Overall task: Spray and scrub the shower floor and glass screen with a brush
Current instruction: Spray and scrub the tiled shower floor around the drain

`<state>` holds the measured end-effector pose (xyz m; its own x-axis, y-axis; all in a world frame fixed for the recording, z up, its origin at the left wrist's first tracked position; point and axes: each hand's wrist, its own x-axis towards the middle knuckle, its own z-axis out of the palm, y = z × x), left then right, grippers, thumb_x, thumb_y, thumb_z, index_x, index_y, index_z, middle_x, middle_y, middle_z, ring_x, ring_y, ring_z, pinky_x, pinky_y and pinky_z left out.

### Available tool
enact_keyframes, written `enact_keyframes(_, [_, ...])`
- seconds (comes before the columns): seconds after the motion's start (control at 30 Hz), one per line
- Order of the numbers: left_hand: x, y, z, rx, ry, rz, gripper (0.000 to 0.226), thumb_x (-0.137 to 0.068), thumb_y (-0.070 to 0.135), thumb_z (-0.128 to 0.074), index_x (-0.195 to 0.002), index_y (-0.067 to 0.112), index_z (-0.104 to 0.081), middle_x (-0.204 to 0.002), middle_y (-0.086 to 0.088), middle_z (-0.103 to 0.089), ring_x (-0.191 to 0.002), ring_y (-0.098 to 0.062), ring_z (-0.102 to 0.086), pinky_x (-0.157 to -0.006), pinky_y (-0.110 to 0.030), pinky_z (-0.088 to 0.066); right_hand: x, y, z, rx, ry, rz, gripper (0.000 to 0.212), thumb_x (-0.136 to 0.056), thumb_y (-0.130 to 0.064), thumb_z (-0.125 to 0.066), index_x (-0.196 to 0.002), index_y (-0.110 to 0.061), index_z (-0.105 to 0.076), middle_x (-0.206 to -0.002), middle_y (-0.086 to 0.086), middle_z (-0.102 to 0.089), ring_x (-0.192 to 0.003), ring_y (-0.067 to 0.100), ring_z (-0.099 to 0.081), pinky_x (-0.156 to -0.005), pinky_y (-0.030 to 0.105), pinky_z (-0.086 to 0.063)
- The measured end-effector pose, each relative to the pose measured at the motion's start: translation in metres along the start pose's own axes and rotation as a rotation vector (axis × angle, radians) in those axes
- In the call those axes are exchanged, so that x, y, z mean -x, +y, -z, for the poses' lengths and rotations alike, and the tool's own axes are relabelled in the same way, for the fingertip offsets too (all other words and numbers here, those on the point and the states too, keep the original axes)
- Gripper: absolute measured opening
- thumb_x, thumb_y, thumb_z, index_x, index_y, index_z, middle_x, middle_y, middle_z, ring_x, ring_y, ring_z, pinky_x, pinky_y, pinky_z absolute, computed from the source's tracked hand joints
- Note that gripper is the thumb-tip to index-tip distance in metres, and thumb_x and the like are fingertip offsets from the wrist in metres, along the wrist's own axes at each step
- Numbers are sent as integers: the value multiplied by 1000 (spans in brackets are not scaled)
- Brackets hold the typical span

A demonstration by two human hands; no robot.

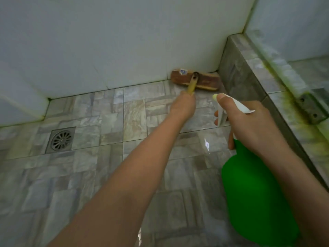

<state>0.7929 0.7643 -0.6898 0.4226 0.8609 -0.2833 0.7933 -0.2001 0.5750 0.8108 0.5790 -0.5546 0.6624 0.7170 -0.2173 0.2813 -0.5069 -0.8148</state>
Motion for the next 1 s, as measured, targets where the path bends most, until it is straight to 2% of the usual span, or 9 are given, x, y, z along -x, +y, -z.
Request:
enact_keyframes(0.13, [4, -91, 55, 14, 146, 109, 43, -101, 38, -32, -120, 4, -50, -114, -17, -59, -106, -35, -57, -75, -34, -38, 4, -6, -14, 6, -44, 2, 58, -96, -54, -48, -80, -4, -72, -78, 5, -74, -34, 21, -60, -50, 26, -48])
enact_keyframes(0.27, [3, -160, 107, 33, 332, 394, 45, -102, 33, -31, -127, -1, -46, -131, -22, -51, -119, -37, -49, -93, -36, -40, 0, -26, -39, -10, -68, 40, 60, -96, -52, -50, -86, 3, -71, -64, 14, -68, -33, 17, -57, -46, 23, -48])
enact_keyframes(0.37, [0, -154, 101, 49, 259, 272, 43, -102, 32, -32, -123, -2, -48, -126, -22, -55, -114, -37, -53, -88, -35, -42, -8, -49, -72, 14, -88, 105, 66, -97, -53, -47, -86, 10, -66, -68, 25, -68, -33, 16, -58, -52, 26, -50])
enact_keyframes(0.5, [5, -168, 104, -216, 153, 44, 49, -101, 41, -26, -119, 1, -46, -115, -23, -58, -104, -39, -56, -77, -38, -41, -17, -66, -112, -12, -100, 114, 65, -95, -54, -47, -86, 7, -68, -43, 10, -57, -34, 19, -60, -47, 26, -46])
enact_keyframes(0.63, [3, -249, 162, -161, 275, 292, 45, -102, 31, -30, -121, -3, -52, -120, -22, -58, -109, -38, -55, -83, -37, -43, -18, -74, -132, -75, -184, 94, 62, -97, -49, -50, -88, 9, -69, -66, 10, -70, -30, 16, -56, -36, 18, -40])
enact_keyframes(0.7, [2, -275, 181, -115, 315, 416, 44, -101, 26, -30, -123, -5, -53, -124, -24, -56, -113, -38, -54, -90, -37, -43, -19, -75, -142, -54, -207, 92, 62, -97, -50, -50, -82, 8, -65, -58, 4, -69, -29, 15, -55, -38, 20, -41])
enact_keyframes(0.77, [2, -274, 176, -119, 299, 384, 45, -102, 28, -28, -123, -4, -51, -124, -25, -55, -113, -38, -53, -91, -37, -43, -18, -80, -153, 1, -211, 124, 62, -97, -51, -49, -75, 6, -61, -53, 6, -66, -29, 15, -55, -48, 26, -47])
enact_keyframes(0.83, [6, -256, 159, -171, 249, 247, 45, -102, 33, -27, -122, -2, -49, -121, -25, -55, -109, -38, -54, -86, -38, -43, -14, -83, -166, 23, -223, 158, 66, -96, -53, -47, -87, 10, -66, -73, 18, -73, -31, 16, -57, -56, 33, -50])
enact_keyframes(1.0, [8, -270, 170, -239, 239, 119, 48, -101, 42, -27, -115, 1, -49, -110, -25, -60, -99, -39, -58, -75, -38, -42, -9, -88, -201, 31, -268, 198, 67, -97, -54, -46, -91, 9, -68, -79, 24, -72, -33, 19, -60, -56, 34, -51])
